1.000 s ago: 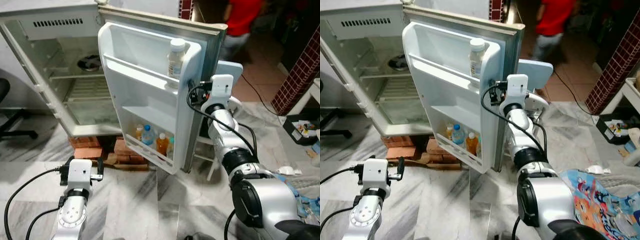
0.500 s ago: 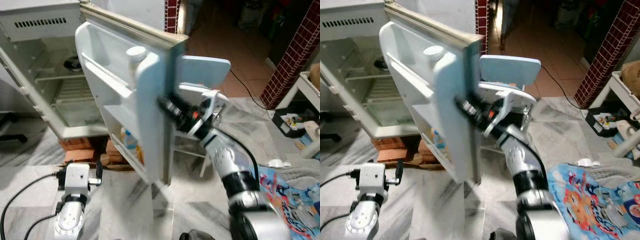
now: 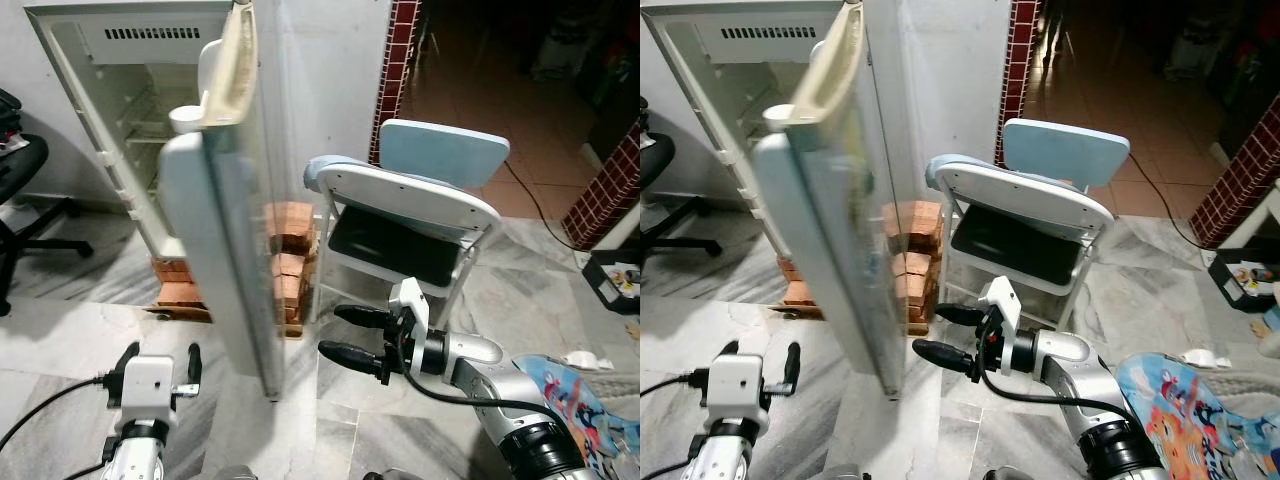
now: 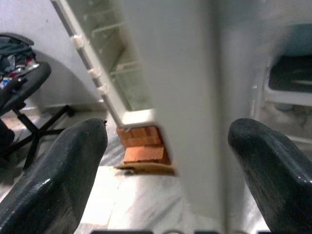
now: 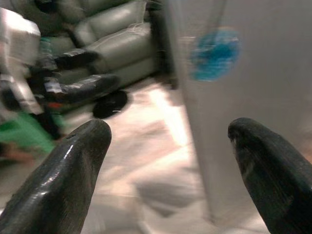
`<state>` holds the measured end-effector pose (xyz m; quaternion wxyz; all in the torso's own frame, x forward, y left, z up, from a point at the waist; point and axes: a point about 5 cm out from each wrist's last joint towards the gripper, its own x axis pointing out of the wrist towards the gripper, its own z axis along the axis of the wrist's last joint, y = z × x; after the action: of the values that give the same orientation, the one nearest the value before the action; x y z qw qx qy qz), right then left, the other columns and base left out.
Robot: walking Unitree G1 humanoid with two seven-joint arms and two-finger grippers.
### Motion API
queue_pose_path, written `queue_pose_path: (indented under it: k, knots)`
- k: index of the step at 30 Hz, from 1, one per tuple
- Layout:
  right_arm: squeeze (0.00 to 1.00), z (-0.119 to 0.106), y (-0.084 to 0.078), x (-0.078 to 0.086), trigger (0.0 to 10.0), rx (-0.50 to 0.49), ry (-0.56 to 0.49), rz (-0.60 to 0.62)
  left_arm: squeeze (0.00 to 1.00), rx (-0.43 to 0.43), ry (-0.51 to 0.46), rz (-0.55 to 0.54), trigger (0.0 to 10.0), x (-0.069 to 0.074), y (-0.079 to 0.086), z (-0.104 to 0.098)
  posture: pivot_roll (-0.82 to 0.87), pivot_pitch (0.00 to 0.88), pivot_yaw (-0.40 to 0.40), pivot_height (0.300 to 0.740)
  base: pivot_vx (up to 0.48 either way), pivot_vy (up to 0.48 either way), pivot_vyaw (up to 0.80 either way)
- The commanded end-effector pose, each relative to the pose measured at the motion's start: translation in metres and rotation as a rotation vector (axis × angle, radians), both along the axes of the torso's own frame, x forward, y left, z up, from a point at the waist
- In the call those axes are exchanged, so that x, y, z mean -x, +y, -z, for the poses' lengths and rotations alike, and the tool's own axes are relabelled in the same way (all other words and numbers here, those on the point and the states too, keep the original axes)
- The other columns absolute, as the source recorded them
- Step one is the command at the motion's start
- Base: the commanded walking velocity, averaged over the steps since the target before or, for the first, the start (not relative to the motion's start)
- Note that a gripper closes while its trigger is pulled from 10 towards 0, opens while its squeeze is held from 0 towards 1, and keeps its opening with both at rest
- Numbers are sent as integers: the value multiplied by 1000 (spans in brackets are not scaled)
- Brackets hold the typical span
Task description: Restocking fridge
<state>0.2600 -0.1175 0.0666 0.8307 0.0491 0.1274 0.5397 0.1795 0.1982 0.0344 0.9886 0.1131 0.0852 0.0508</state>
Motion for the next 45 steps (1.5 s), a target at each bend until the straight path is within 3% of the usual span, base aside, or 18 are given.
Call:
queue_pose_path:
  k: [1, 3, 5, 14, 30, 38, 45]
  knots:
    - [0, -3, 1, -11, 10000, 66, -102, 120, 0, -4, 10, -7, 10000, -2, 3, 0, 61, 24, 13, 740, 0, 0, 0]
    - [0, -5, 1, -16, 10000, 63, -119, 197, 0, -5, 11, -8, 10000, -3, 4, 0, 58, 23, 14, 740, 0, 0, 0]
    - [0, -9, -2, -25, 10000, 53, -164, 358, 0, -8, 9, -8, 10000, -6, 6, -1, 56, 24, 15, 740, 0, 326, 0]
    - [0, -11, -14, -32, 10000, 84, -269, 669, 0, -11, 0, -13, 10000, -14, 10, -3, 46, 22, 14, 740, 0, 457, 0]
    - [0, -8, -28, -41, 10000, 129, -288, 832, 0, -7, -3, -15, 10000, -19, 11, -2, 37, 10, 16, 740, 0, 480, -70]
    - [0, -6, -28, -39, 10000, 128, -291, 848, 0, -9, -4, -8, 10000, -22, 12, -1, 30, 9, 21, 740, 0, 480, -644]
    - [0, -3, -30, -37, 10000, 139, -290, 871, 0, -5, -6, 1, 10000, -25, 12, -1, 25, 5, 25, 740, 0, 480, 0]
